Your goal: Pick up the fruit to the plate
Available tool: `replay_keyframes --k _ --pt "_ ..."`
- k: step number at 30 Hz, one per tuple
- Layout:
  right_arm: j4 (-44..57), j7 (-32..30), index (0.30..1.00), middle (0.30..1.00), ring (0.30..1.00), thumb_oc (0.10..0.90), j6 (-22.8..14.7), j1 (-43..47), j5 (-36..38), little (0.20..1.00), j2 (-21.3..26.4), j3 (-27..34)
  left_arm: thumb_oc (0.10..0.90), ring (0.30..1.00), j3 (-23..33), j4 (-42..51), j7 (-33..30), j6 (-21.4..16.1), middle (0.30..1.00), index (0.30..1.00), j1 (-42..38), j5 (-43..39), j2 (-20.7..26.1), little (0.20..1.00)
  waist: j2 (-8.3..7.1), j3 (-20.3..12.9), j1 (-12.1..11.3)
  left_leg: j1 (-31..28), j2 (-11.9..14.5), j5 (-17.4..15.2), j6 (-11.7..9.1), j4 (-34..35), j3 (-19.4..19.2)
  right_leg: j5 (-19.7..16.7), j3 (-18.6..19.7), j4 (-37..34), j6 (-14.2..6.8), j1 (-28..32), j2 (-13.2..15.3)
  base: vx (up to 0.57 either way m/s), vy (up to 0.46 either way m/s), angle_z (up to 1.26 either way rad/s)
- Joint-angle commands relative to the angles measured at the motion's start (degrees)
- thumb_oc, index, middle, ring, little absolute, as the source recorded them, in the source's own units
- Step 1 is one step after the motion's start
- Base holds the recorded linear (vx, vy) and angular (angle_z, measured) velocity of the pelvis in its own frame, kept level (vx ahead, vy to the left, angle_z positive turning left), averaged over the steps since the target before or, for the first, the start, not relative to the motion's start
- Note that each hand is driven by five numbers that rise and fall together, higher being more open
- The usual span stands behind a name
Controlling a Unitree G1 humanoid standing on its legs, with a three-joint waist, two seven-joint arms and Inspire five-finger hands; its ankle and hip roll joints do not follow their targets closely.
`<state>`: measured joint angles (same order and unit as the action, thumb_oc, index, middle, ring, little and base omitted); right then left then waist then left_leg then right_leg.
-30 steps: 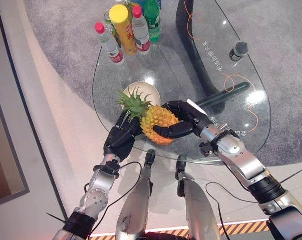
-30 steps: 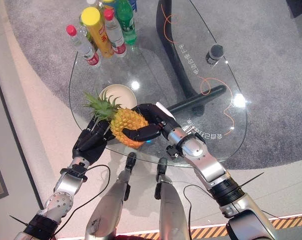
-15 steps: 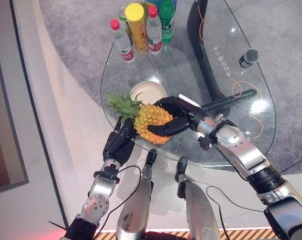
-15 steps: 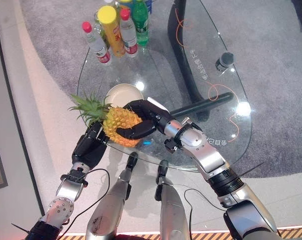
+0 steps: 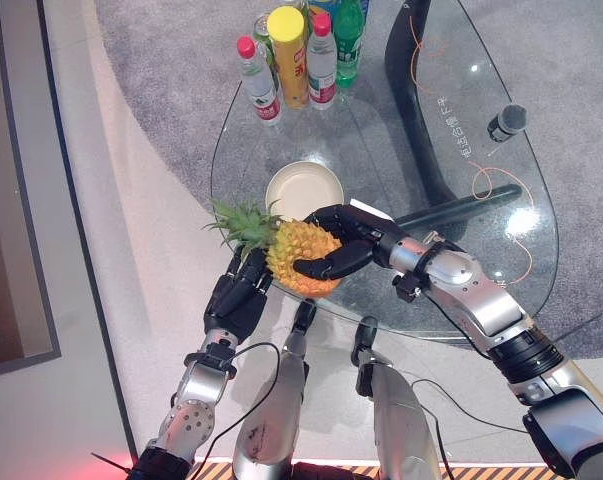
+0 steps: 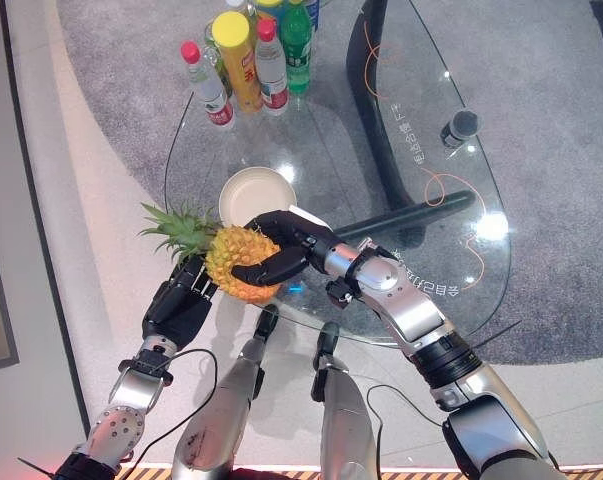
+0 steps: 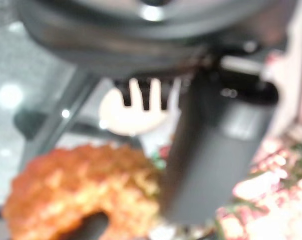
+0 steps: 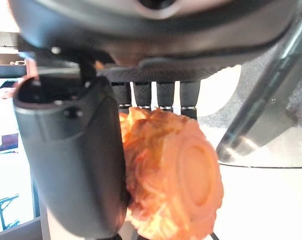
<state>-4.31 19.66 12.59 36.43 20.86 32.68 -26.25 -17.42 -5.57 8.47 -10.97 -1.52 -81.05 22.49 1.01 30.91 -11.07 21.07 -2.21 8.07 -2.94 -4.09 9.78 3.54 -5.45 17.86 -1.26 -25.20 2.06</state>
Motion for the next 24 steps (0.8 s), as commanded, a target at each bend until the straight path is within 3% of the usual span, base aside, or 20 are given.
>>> replay_keyframes --k 1,7,14,24 --pt "13.56 6.19 0.300 0.300 0.300 0.100 -6.81 1.62 9.83 0.200 -12.08 -17.67 0.800 0.900 -5.30 12.91 3.89 -1.23 0.900 0.900 -10.51 8.13 -1.97 0.900 -0.30 -1.11 0.27 0.51 -5.64 -6.99 2.90 -6.97 1.59 -4.37 -0.54 -7.72 -2.15 4.84 -0.62 0.01 0.013 0.05" --pt "10.53 -9.43 0.300 0.300 0.300 0.100 -16.58 -2.90 9.11 0.200 -12.79 -9.25 0.800 0.900 -3.99 12.52 3.49 -2.06 0.900 0.900 -10.41 8.53 -2.57 0.900 0.03 -1.11 2.38 0.32 -5.44 -7.09 3.40 -6.48 0.32 -4.53 0.69 -7.65 -2.38 4.25 -0.89 0.00 0.045 0.01" --pt "12.66 -15.32 0.300 0.300 0.300 0.100 -18.76 -6.14 7.80 0.200 -12.79 -4.39 0.800 0.900 -3.00 12.36 2.79 -3.16 0.900 0.900 -10.13 8.95 -3.45 0.900 -0.09 -1.11 4.19 0.50 -5.29 -7.19 3.68 -6.45 -0.54 -4.81 2.03 -7.53 -2.54 3.64 -1.19 0.00 0.035 -0.08" --pt "15.29 -18.33 0.300 0.300 0.300 0.100 -18.73 -8.95 6.07 0.200 -14.14 -2.92 0.800 0.900 -2.63 12.38 2.14 -4.11 0.900 0.900 -9.89 9.15 -4.26 0.900 0.16 -1.11 5.41 0.97 -5.27 -7.19 3.84 -6.58 -1.06 -4.98 3.29 -7.39 -2.74 2.92 -1.14 0.00 0.017 -0.03"
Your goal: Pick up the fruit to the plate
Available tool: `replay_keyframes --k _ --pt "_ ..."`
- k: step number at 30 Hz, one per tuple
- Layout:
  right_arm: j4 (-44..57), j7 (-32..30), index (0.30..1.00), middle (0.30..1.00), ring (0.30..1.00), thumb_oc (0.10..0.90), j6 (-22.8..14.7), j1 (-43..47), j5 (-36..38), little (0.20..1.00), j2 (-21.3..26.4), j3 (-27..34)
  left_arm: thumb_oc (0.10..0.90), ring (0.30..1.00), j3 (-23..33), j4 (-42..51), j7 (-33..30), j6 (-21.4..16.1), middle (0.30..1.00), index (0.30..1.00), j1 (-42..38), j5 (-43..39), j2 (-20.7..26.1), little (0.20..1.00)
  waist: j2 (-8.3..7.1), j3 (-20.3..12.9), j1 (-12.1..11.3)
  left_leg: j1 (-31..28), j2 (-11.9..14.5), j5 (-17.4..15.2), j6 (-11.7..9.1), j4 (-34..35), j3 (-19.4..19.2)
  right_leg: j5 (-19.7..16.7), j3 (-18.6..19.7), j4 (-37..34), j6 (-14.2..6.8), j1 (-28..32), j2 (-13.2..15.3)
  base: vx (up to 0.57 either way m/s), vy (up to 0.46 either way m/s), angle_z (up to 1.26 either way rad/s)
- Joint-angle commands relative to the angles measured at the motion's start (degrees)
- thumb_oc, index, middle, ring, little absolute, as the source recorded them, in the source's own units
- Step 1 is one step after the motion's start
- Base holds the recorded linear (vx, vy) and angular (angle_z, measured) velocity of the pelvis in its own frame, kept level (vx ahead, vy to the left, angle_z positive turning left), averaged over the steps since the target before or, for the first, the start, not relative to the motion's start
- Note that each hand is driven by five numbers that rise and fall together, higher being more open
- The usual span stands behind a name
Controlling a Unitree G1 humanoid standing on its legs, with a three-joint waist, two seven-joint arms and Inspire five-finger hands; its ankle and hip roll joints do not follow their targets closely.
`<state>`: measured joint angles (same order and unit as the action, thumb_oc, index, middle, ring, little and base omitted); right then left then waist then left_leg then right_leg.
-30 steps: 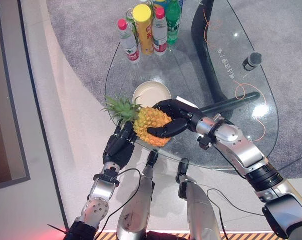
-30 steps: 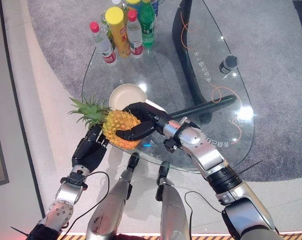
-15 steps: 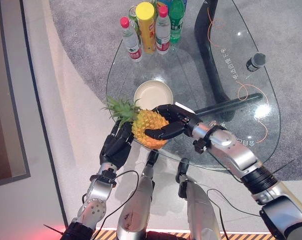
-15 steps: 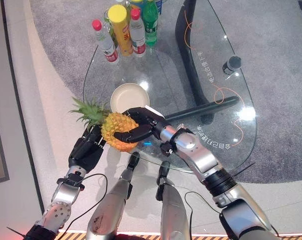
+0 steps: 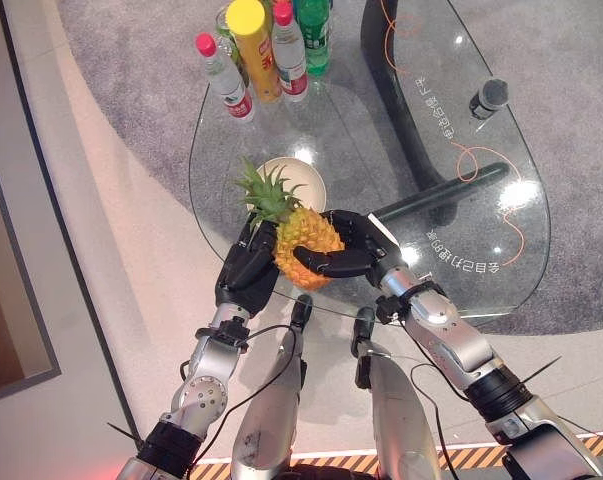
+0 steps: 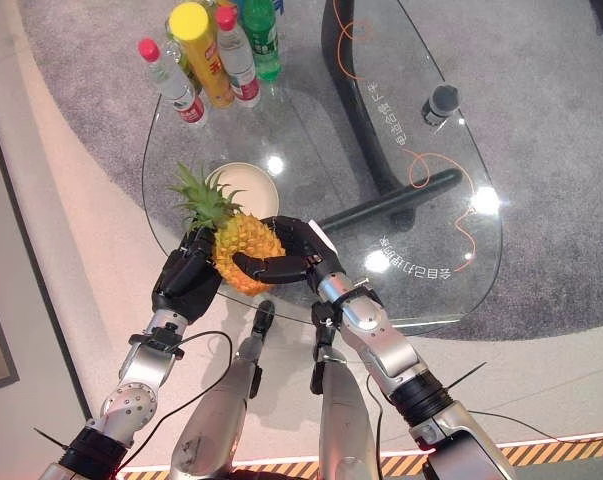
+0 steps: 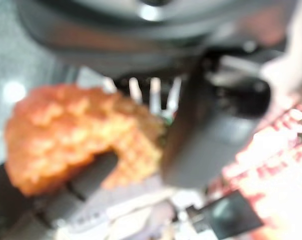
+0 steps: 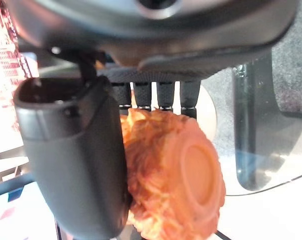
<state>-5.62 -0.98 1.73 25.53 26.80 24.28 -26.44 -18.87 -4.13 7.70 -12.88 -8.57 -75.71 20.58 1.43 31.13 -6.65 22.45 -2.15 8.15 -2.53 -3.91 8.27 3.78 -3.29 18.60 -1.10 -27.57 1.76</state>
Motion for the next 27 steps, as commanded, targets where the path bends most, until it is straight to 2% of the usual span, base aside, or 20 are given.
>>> replay_keyframes --k 1,3,7,11,16,20,23,27 --pt "16.96 1.64 0.300 0.300 0.300 0.100 -8.00 1.79 -0.14 0.200 -5.80 -2.81 0.800 0.900 -1.26 10.88 2.92 -2.30 0.900 0.900 -2.83 3.97 -2.54 0.900 -0.23 -1.33 1.06 -0.32 -5.32 -7.27 3.42 -6.85 0.37 -5.20 1.20 -8.05 -2.91 5.20 -0.80 0.00 0.000 0.00" --pt "16.91 0.89 0.300 0.300 0.300 0.100 -8.27 1.79 -0.30 0.200 -6.08 -2.56 0.800 0.900 -1.49 10.87 2.46 -2.48 0.900 0.900 -3.09 4.08 -2.70 0.900 -0.18 -1.33 1.26 -0.15 -5.28 -7.37 3.41 -7.08 0.12 -5.12 1.25 -7.88 -2.99 5.04 -0.68 0.00 0.000 0.00" --pt "17.47 2.84 0.300 0.300 0.300 0.100 -6.14 2.36 -1.65 0.200 -5.43 -2.94 0.800 0.900 -1.20 11.01 2.25 -2.30 0.900 0.900 -3.44 3.41 -2.39 0.900 -0.22 -1.33 1.32 0.38 -5.34 -7.44 3.41 -7.50 -0.08 -5.05 1.28 -7.57 -3.10 4.56 -0.63 0.00 0.004 -0.02" --pt "19.49 10.21 0.300 0.300 0.300 0.100 -2.40 3.57 -5.52 0.200 -3.12 -5.07 0.800 0.900 -0.71 11.55 2.77 -1.69 0.900 0.900 -3.39 2.97 -1.55 0.900 -0.36 -1.33 0.96 0.95 -5.38 -7.25 3.33 -7.67 0.13 -5.17 1.15 -7.42 -3.16 3.99 -0.60 0.00 0.000 -0.01" --pt "21.08 23.99 0.300 0.300 0.300 0.100 2.10 6.94 -9.14 0.200 -0.16 -10.25 0.800 0.900 -1.24 11.50 3.29 -1.16 0.900 0.900 -3.36 3.23 -0.74 0.900 -0.56 -1.33 0.17 1.27 -5.54 -7.17 3.12 -8.10 0.72 -5.12 1.21 -7.25 -3.21 3.94 -0.57 0.00 0.000 0.00" --pt "22.91 40.65 0.300 0.300 0.300 0.100 7.67 10.49 -6.33 0.200 1.20 -16.74 0.800 0.900 -2.23 11.88 4.17 -0.78 0.900 0.900 -3.17 3.69 0.14 0.900 -0.53 -1.33 -1.18 1.26 -5.65 -7.03 2.96 -8.21 1.46 -5.13 0.87 -7.61 -3.12 4.46 -0.41 0.00 0.000 0.00" --pt "21.65 50.12 0.300 0.300 0.300 0.100 11.97 12.48 -2.22 0.200 -2.34 -21.51 0.800 0.900 -4.45 11.19 5.10 -1.42 0.900 0.900 -3.38 4.37 0.20 0.900 -0.18 -1.33 -2.56 1.12 -5.97 -7.07 2.93 -8.58 2.23 -5.02 0.64 -7.47 -3.02 4.91 -0.27 0.00 0.000 0.00" --pt "17.62 54.28 0.300 0.300 0.300 0.100 15.58 14.18 1.12 0.200 -7.48 -23.94 0.800 0.900 -6.86 10.53 5.78 -2.03 0.900 0.900 -4.26 4.29 0.60 0.900 0.51 -1.33 -4.13 0.99 -6.49 -7.16 2.87 -9.09 2.96 -4.81 -0.10 -7.17 -2.85 5.21 0.06 0.01 -0.011 0.06"
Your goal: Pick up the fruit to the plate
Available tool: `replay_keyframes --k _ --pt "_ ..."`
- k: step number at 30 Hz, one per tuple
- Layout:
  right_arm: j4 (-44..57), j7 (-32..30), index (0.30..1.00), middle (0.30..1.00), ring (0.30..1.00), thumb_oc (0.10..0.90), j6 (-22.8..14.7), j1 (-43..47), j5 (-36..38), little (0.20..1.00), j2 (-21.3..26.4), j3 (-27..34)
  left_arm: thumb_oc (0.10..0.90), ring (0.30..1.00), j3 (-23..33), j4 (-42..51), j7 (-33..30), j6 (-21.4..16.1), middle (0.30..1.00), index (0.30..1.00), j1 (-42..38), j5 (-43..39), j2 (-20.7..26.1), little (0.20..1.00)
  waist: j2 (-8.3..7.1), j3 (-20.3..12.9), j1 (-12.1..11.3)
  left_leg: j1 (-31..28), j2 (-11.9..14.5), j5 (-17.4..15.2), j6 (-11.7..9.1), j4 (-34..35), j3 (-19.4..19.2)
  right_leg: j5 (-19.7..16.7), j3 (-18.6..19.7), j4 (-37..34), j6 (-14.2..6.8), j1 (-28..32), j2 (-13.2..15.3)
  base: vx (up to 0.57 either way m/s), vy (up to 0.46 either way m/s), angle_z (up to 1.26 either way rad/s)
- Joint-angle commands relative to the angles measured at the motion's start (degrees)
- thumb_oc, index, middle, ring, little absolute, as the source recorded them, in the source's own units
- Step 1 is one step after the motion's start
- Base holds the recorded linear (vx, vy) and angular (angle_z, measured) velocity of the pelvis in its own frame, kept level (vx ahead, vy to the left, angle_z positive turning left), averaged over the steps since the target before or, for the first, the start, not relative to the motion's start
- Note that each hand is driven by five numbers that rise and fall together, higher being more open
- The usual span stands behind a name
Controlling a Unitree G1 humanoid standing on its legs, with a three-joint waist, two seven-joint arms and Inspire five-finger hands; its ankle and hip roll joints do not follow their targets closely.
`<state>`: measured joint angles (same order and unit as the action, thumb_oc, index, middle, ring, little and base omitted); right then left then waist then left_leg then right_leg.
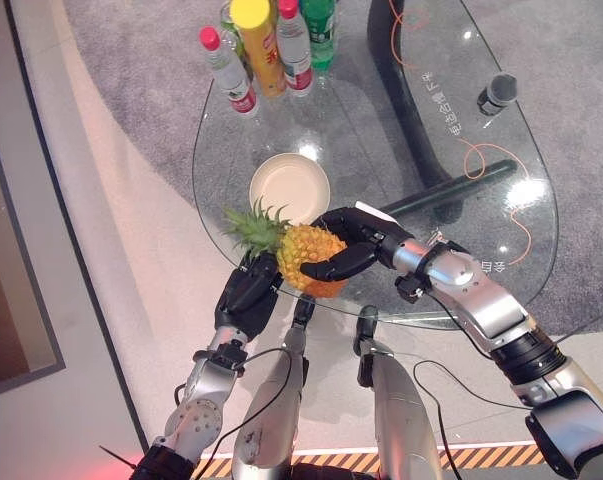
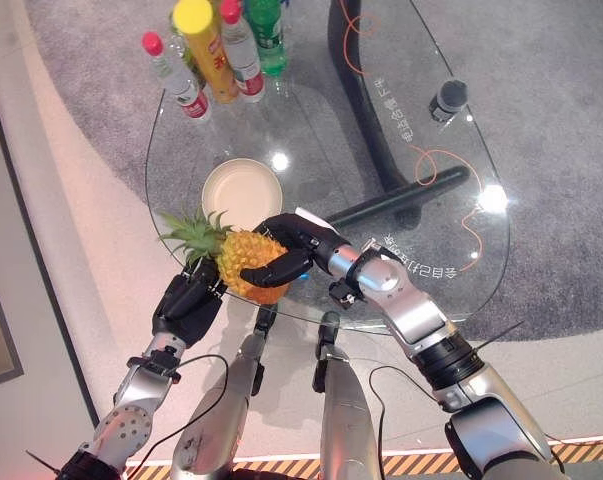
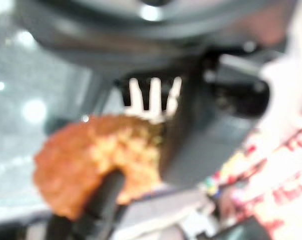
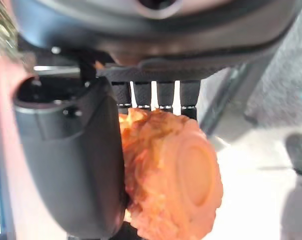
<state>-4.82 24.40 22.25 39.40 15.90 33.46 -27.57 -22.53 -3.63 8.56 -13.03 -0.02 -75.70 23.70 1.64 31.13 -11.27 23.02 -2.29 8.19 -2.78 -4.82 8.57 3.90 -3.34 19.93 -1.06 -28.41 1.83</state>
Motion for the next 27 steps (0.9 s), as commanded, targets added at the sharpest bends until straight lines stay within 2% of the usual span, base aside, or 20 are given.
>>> replay_keyframes --k 1,7,10,12,14,18,19,21,27 --pt "16.07 30.52 0.300 0.300 0.300 0.100 -4.39 0.32 12.42 0.200 -17.40 -22.76 0.800 0.900 -3.22 10.10 5.03 -1.67 0.900 0.900 -13.04 3.98 -2.25 0.900 0.46 -1.34 0.23 0.43 -6.40 -7.21 3.12 -8.20 2.74 -4.91 -0.29 -8.50 -2.85 6.04 0.07 0.00 -0.011 0.17" --pt "14.61 33.67 0.300 0.300 0.300 0.100 -1.12 -1.17 14.83 0.200 -19.91 -22.66 0.800 0.900 -3.32 10.55 5.47 -1.86 0.900 0.900 -13.59 3.21 -1.02 0.900 0.92 -1.34 -0.44 0.43 -6.71 -7.11 3.20 -7.93 2.96 -5.01 -1.16 -8.60 -2.80 5.91 0.06 0.00 -0.017 0.09" --pt "14.68 33.64 0.300 0.300 0.300 0.100 -0.97 -2.11 15.57 0.200 -20.01 -22.61 0.800 0.900 -3.28 11.11 5.26 -2.56 0.900 0.900 -13.61 3.30 -0.50 0.900 1.03 -1.34 -0.38 0.39 -6.69 -6.97 3.19 -7.65 2.78 -5.15 -1.44 -8.71 -2.77 5.78 0.08 0.00 0.000 0.00" --pt "15.01 31.49 0.300 0.300 0.300 0.100 -2.38 -3.37 15.07 0.200 -20.25 -22.60 0.800 0.900 -3.32 11.28 4.97 -3.31 0.900 0.900 -13.48 4.31 -0.60 0.900 1.09 -1.34 -0.21 0.45 -6.69 -6.95 3.22 -7.55 2.69 -5.28 -1.54 -8.85 -2.74 5.70 0.03 0.00 0.000 0.00" --pt "14.83 27.25 0.300 0.300 0.300 0.100 -5.59 -4.47 15.90 0.200 -20.37 -21.67 0.800 0.900 -3.19 11.43 3.73 -4.30 0.900 0.900 -13.30 5.74 -0.49 0.900 1.05 -1.34 0.16 0.26 -6.56 -7.16 3.18 -7.76 2.50 -5.32 -1.45 -9.09 -2.65 6.06 0.03 0.05 -0.023 -0.01" --pt "15.14 23.79 0.300 0.300 0.300 0.100 -8.29 -5.36 15.70 0.200 -19.52 -19.77 0.800 0.900 -1.56 11.39 3.03 -5.63 0.900 0.900 -12.44 5.96 0.58 0.900 1.15 -1.34 0.58 -0.26 -6.51 -7.50 3.61 -7.58 1.70 -4.98 -1.19 -8.71 -2.64 6.09 -0.24 0.01 -0.002 0.00" --pt "15.59 22.00 0.300 0.300 0.300 0.100 -9.00 -5.48 15.77 0.200 -18.88 -19.44 0.800 0.900 -0.82 11.32 2.79 -5.92 0.900 0.900 -12.42 6.50 0.91 0.900 1.17 -1.34 0.68 -0.18 -6.49 -7.43 3.59 -7.57 1.60 -4.97 -1.20 -8.63 -2.65 5.97 -0.29 0.00 0.000 0.00" --pt "16.37 14.62 0.300 0.300 0.300 0.100 -12.36 -5.71 16.57 0.200 -16.32 -16.90 0.800 0.900 1.05 11.26 -0.81 -8.69 0.900 0.900 -12.47 13.32 2.25 0.900 1.10 -1.34 1.12 -0.69 -6.24 -7.44 3.45 -7.44 1.26 -4.82 -0.89 -8.83 -2.67 6.70 -0.47 -0.02 0.002 -0.04" --pt "18.82 5.92 0.300 0.300 0.300 0.100 -19.99 -8.61 16.35 0.200 -10.06 -10.29 0.800 0.900 4.37 11.58 -4.72 -10.54 0.900 0.900 -13.27 18.46 5.07 0.900 -0.02 -1.34 2.92 -2.00 -5.73 -7.66 3.51 -7.01 0.79 -4.89 -0.15 -9.73 -2.98 8.32 -0.58 0.00 -0.003 -0.02"
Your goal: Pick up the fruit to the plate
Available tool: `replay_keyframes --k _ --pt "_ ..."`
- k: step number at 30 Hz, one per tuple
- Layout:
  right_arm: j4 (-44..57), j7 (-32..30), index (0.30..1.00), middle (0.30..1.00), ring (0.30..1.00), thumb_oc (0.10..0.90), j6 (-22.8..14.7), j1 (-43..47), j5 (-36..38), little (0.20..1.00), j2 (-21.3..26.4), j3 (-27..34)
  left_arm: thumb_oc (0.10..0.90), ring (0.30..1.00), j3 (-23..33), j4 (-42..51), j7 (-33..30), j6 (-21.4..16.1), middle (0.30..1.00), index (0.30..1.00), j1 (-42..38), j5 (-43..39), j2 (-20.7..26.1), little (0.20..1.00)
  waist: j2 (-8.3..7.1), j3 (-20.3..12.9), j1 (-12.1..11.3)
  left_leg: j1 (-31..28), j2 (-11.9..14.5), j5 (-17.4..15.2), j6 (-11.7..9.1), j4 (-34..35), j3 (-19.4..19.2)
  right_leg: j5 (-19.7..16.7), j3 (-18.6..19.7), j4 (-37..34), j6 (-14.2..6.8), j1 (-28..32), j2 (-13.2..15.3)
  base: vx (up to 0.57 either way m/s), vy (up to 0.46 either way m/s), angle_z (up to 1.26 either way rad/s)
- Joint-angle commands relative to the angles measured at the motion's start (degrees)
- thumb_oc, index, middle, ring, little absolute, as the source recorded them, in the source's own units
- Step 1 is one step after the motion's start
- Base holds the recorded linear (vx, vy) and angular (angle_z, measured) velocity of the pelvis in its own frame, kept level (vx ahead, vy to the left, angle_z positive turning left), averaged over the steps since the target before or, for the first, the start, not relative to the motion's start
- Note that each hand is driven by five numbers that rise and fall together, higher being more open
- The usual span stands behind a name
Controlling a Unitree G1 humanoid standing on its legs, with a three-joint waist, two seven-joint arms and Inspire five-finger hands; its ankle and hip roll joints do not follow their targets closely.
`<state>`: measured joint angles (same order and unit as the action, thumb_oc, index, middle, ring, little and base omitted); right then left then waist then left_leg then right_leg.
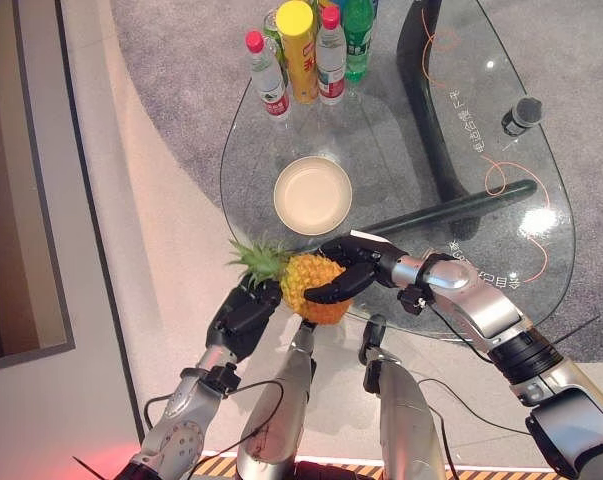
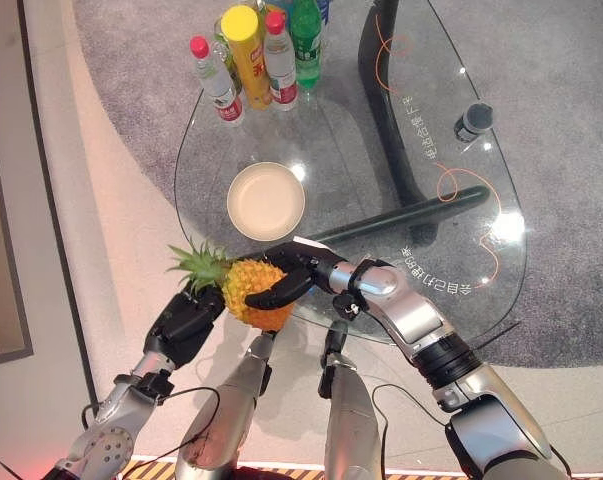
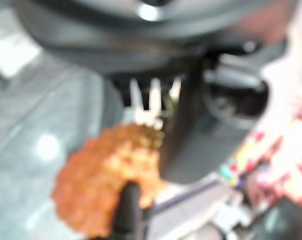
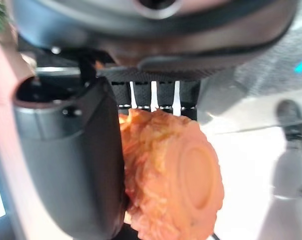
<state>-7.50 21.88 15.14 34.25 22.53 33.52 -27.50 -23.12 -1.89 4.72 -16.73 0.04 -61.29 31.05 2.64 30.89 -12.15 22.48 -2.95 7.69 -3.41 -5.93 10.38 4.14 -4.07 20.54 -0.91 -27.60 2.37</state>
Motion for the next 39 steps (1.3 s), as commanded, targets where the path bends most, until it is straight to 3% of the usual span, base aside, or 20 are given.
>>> replay_keyframes --k 1,7,20,30,39 --pt "21.65 7.46 0.300 0.300 0.300 0.100 -13.87 -3.93 9.40 0.200 -9.82 -9.69 0.800 0.900 5.18 9.83 -0.99 -6.97 0.900 0.900 -13.20 4.37 -2.17 0.900 -1.17 -1.10 3.97 -1.63 -5.03 -7.26 4.17 -5.89 -1.08 -5.13 0.76 -10.46 -3.14 7.74 -1.19 0.02 -0.007 -0.04" --pt "21.76 0.85 0.300 0.300 0.300 0.100 -19.41 -6.70 9.84 0.200 -9.19 -4.51 0.800 0.900 6.01 9.61 -2.04 -7.11 0.900 0.900 -12.48 6.95 -3.06 0.900 -1.62 -1.10 5.22 -2.75 -4.86 -7.73 4.34 -5.75 -1.28 -5.11 1.54 -11.30 -3.09 9.41 -1.30 0.01 0.000 -0.03" --pt "24.34 -15.04 0.300 0.300 0.300 0.100 -31.35 -11.68 10.57 0.200 -12.53 6.56 0.800 0.900 8.05 10.12 -3.87 -6.11 0.900 0.900 -11.67 13.13 -4.84 0.900 -1.18 -1.10 7.50 -2.81 -4.76 -8.54 4.39 -6.35 -2.04 -4.75 2.69 -11.84 -3.29 10.20 -0.91 0.00 0.009 -0.06" --pt "26.09 -22.85 0.300 0.300 0.300 0.100 -37.99 -13.85 6.57 0.200 -13.07 12.39 0.800 0.900 10.32 11.09 -4.86 -5.10 0.900 0.900 -11.61 16.55 -4.49 0.900 -0.81 -1.10 8.31 -2.76 -4.70 -8.89 4.27 -7.11 -2.88 -4.64 2.83 -11.79 -3.51 10.58 -0.55 0.00 0.007 -0.02" --pt "27.26 -24.93 0.300 0.300 0.300 0.100 -41.60 -14.77 5.21 0.200 -13.11 14.70 0.800 0.900 10.93 11.22 -4.65 -4.19 0.900 0.900 -10.93 17.15 -5.10 0.900 -0.85 -1.10 8.62 -2.76 -4.70 -8.86 4.16 -7.52 -3.18 -4.72 2.92 -11.68 -3.62 10.70 -0.46 0.00 0.006 -0.04"
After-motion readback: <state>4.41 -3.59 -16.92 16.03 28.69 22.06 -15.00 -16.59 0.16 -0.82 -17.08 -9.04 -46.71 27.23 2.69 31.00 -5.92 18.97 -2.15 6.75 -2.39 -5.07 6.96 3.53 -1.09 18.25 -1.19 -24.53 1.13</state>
